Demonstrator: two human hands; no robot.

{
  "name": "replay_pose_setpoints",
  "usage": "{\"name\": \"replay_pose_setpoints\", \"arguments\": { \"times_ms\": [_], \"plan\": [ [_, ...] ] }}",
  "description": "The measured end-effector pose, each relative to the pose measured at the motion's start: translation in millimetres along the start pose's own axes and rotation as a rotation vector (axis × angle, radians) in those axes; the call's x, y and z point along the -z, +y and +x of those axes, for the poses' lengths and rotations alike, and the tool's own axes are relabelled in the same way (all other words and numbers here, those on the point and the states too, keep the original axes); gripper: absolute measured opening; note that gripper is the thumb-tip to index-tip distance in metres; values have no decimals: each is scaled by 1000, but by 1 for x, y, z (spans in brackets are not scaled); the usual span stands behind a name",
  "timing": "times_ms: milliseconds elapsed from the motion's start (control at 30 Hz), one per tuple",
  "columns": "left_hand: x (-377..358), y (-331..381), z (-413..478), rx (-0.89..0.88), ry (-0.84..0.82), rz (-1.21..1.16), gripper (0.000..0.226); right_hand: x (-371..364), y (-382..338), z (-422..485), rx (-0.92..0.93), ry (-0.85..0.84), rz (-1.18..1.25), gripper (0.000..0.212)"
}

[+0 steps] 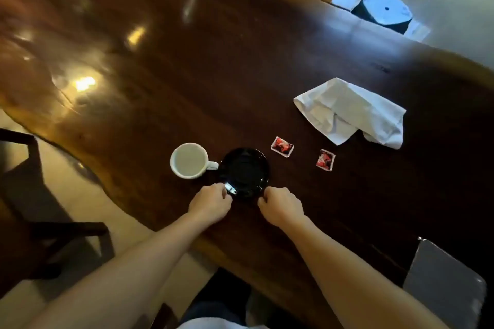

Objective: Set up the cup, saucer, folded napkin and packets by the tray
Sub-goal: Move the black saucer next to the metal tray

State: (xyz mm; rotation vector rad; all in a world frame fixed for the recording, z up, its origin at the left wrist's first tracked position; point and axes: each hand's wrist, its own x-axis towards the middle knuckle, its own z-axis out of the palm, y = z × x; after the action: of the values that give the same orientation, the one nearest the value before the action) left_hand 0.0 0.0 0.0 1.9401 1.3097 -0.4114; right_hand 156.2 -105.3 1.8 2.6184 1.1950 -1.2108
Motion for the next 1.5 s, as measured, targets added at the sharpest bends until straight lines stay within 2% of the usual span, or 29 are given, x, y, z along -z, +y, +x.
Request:
{"name": "replay_pose_setpoints", "arguments": {
  "times_ms": [233,367,500,567,700,767,900,1133,1300,1500],
  "plan": [
    [-6,-18,42,83,-45,-44,22,-32,-6,30,-204,-8,241,34],
    [-16,-19,56,142,-33,-153,30,-44,-6,44,-400,-38,689,36],
    [-21,-19,67,190,-29,-205,29,-47,-12,56,-510,-99,1021,56],
    [-20,-19,73,232,-45,-240,30,-49,-12,61,-535,-109,1062,54],
    [-20,-20,84,279,-61,-201,28,-54,-9,67,-524,-76,1052,17],
    [-21,-17,88,316,-57,-249,22,-52,-8,68,-515,-66,1069,9],
    [-24,-3,90,361,-71,-327,16,-47,-2,62,-554,-26,1115,9],
    [-39,34,64,311,-137,-277,14,-33,31,20,-617,30,1209,8],
    [-55,75,40,205,-243,-251,14,-28,72,-21,-673,103,1306,9],
    [-83,131,3,188,-415,-247,6,-27,131,-68,-691,175,1378,9]
  ]
}}
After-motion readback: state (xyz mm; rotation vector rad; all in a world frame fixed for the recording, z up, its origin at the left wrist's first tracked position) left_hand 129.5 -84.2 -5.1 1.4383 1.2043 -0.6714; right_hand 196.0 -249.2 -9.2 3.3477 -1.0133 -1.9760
